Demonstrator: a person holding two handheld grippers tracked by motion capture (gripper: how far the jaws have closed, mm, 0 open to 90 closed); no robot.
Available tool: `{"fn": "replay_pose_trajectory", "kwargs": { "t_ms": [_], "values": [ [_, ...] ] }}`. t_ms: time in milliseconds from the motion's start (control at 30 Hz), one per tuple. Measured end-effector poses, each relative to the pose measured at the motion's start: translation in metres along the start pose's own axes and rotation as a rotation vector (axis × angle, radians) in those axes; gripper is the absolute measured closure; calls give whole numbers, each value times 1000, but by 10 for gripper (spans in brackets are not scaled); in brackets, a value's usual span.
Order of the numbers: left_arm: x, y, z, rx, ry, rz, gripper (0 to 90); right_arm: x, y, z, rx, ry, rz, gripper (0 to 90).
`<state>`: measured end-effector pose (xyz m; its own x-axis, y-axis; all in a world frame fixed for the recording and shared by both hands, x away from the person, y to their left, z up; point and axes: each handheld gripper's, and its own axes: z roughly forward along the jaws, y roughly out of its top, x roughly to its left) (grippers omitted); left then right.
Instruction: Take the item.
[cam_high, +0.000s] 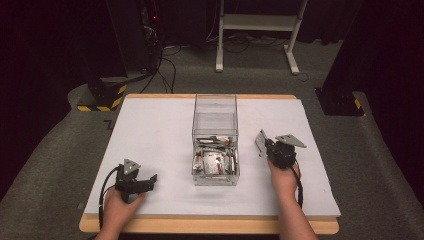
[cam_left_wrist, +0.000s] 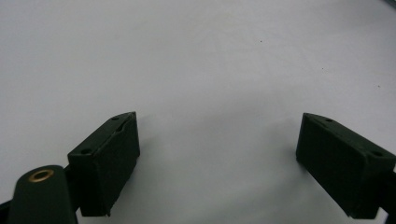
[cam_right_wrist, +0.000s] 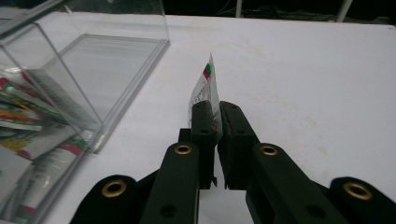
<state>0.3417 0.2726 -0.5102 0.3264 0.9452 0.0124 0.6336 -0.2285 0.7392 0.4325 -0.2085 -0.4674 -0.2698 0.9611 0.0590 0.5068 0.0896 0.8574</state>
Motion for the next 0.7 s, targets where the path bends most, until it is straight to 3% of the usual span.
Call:
{"fn": "replay_pose_trajectory", "kwargs": {
  "t_ms": [267, 400, 700],
  "values": [
    [0, 0, 0, 0, 0, -1, 137, -16, -3, 3, 23, -41, 10, 794],
    [0, 0, 0, 0, -1, -2, 137, -22, -4, -2, 21, -75, -2, 710],
    [0, 0, 0, 0, 0, -3, 137, -25, -4, -11, 3, -63, 0, 644]
  ]
}}
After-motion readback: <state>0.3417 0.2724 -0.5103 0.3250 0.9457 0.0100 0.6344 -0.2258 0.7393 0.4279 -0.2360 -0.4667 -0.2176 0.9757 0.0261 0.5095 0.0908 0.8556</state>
